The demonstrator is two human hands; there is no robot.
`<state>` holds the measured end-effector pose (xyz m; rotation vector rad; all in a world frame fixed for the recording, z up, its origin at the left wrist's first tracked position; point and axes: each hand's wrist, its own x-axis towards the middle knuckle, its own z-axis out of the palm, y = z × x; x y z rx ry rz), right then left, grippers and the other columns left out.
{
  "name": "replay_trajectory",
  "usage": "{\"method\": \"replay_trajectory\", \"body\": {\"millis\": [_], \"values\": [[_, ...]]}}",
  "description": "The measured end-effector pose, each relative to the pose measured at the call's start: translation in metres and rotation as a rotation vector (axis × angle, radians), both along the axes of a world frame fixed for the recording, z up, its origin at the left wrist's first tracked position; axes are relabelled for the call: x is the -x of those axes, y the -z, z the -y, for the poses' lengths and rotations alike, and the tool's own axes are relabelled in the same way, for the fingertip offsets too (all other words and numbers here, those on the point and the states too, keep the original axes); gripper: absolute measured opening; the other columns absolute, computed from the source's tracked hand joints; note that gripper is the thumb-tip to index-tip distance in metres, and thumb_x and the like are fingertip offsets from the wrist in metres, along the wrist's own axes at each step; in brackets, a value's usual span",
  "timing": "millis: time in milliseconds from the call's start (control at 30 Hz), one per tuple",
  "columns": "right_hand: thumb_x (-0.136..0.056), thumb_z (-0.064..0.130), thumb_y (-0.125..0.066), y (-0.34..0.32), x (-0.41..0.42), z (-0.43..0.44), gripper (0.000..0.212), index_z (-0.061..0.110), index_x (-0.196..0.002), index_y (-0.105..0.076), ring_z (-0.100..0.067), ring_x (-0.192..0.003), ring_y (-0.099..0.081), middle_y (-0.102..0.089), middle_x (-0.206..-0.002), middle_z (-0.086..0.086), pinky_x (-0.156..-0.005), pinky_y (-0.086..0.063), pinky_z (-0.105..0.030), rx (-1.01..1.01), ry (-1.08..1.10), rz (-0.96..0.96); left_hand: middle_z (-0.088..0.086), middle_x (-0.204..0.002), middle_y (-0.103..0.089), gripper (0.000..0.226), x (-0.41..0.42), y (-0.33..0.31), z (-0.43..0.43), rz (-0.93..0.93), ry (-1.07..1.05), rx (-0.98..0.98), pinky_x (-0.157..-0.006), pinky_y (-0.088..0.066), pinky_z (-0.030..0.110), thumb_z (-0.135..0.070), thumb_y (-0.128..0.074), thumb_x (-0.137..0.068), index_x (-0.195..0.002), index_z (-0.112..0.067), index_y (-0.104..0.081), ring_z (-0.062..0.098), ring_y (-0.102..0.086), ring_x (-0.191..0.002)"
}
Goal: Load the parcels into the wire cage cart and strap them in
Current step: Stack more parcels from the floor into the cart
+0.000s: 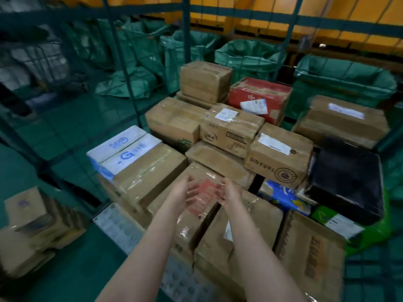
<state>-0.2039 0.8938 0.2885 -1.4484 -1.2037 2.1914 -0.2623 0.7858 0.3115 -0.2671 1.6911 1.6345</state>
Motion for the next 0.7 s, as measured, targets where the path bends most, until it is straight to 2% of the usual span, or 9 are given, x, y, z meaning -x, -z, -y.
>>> {"method": "replay_trajectory", "body": {"millis": [67,167,267,333,433,500,567,633,700], "values": [[-0.095,0.014,-0.048,-0.002,0.011,0.030,0.012,0.008,-0.091,-0.057,-0.018,-0.060,-0.054,-0.061,-0.083,-0.010,-0.055,-0.044,-0.028,0.013,-0.033,-0.020,0.005,-0.098,-0.060,0.023,0.009,0.002,0.031,0.007,-0.042,-0.018,-0.067,-0.039,0.028,-0.028,-0.038,-0.098,-0.109,-0.016,-0.053,0.017,-0.052,-0.077],[-0.095,0.012,-0.043,-0.004,0.026,0.086,0.019,0.008,-0.078,-0.052,-0.018,-0.056,-0.049,-0.054,-0.071,-0.007,-0.054,-0.041,-0.029,0.055,-0.103,-0.036,0.000,-0.085,-0.059,0.017,0.015,0.006,0.086,0.019,-0.086,-0.013,-0.060,-0.034,0.025,-0.027,-0.040,-0.095,-0.100,-0.017,-0.053,0.014,-0.051,-0.070],[-0.095,0.012,-0.043,0.001,0.037,0.130,0.011,0.007,-0.089,-0.051,-0.017,-0.057,-0.050,-0.054,-0.072,-0.007,-0.048,-0.042,-0.024,0.059,-0.147,-0.028,0.002,-0.076,-0.058,0.015,0.013,0.012,0.134,0.067,-0.144,-0.029,-0.049,-0.040,0.022,-0.023,-0.040,-0.097,-0.097,-0.014,-0.052,0.015,-0.050,-0.061],[-0.097,0.013,-0.043,0.000,0.045,0.165,0.016,0.007,-0.084,-0.050,-0.016,-0.056,-0.049,-0.053,-0.071,-0.006,-0.047,-0.042,-0.022,0.086,-0.203,-0.022,0.001,-0.068,-0.059,0.017,0.012,0.015,0.175,0.074,-0.194,-0.025,-0.045,-0.042,0.018,-0.022,-0.038,-0.099,-0.091,-0.015,-0.052,0.014,-0.053,-0.056],[-0.095,0.012,-0.045,-0.006,0.061,0.210,0.021,0.011,-0.074,-0.050,-0.012,-0.046,-0.051,-0.056,-0.064,-0.004,-0.044,-0.041,-0.020,0.095,-0.284,-0.029,0.002,-0.088,-0.059,0.021,0.018,0.021,0.228,0.038,-0.210,0.023,-0.064,-0.039,0.027,-0.028,-0.038,-0.099,-0.091,-0.018,-0.055,0.014,-0.054,-0.072],[-0.093,0.010,-0.045,-0.011,0.073,0.239,0.022,0.011,-0.072,-0.049,-0.013,-0.045,-0.050,-0.056,-0.058,-0.004,-0.047,-0.040,-0.021,0.082,-0.305,-0.031,0.001,-0.090,-0.062,0.021,0.023,0.019,0.258,0.046,-0.220,0.033,-0.065,-0.039,0.027,-0.029,-0.039,-0.099,-0.089,-0.020,-0.054,0.015,-0.055,-0.076],[-0.094,0.007,-0.044,-0.016,0.084,0.272,0.024,0.009,-0.070,-0.047,-0.015,-0.051,-0.047,-0.052,-0.062,-0.006,-0.052,-0.038,-0.025,0.078,-0.345,-0.039,0.001,-0.090,-0.063,0.019,0.026,0.016,0.291,0.063,-0.238,0.033,-0.070,-0.040,0.029,-0.028,-0.038,-0.098,-0.097,-0.018,-0.054,0.017,-0.056,-0.082],[-0.095,0.009,-0.043,-0.017,0.095,0.303,0.025,0.010,-0.071,-0.047,-0.015,-0.053,-0.047,-0.052,-0.064,-0.005,-0.054,-0.037,-0.024,0.087,-0.417,-0.055,0.003,-0.099,-0.063,0.021,0.028,0.016,0.322,0.068,-0.271,0.024,-0.081,-0.038,0.032,-0.028,-0.037,-0.098,-0.108,-0.018,-0.053,0.021,-0.054,-0.093],[-0.097,0.012,-0.042,-0.013,0.104,0.328,0.024,0.012,-0.073,-0.047,-0.012,-0.050,-0.050,-0.055,-0.060,-0.001,-0.053,-0.038,-0.022,0.083,-0.496,-0.044,0.004,-0.106,-0.061,0.023,0.030,0.021,0.347,0.084,-0.311,0.030,-0.084,-0.035,0.033,-0.029,-0.037,-0.098,-0.112,-0.018,-0.051,0.022,-0.053,-0.098]]}}
